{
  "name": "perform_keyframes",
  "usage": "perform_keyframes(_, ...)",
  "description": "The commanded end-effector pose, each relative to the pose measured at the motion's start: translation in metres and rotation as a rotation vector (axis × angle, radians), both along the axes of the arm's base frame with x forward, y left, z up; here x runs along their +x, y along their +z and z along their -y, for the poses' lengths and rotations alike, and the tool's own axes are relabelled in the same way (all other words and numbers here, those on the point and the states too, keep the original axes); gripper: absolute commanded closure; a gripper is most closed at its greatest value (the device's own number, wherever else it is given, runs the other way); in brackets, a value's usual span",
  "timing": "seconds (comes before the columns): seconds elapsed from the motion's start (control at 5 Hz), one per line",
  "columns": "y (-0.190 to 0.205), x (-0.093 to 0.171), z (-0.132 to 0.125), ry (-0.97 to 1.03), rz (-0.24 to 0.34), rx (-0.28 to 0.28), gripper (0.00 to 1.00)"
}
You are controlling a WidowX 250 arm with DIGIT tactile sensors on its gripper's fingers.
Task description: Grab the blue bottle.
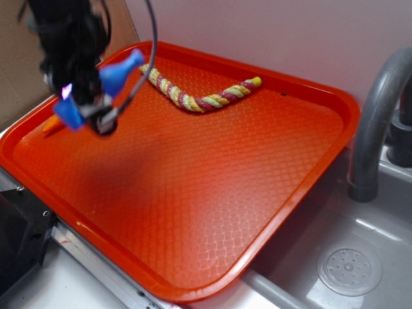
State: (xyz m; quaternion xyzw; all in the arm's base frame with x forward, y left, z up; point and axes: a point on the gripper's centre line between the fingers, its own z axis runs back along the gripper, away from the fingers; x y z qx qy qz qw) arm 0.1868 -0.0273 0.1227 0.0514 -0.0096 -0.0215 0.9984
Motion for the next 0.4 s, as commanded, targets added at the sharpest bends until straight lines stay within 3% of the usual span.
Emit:
perform_keyframes(0.0,0.0867,0.0173,0.0254,-0.072,0.210,-0.084,1.00)
perform_keyframes(0.2,0.0841,0.0223,0.0254,-0.112,0.183,-0.127,1.00)
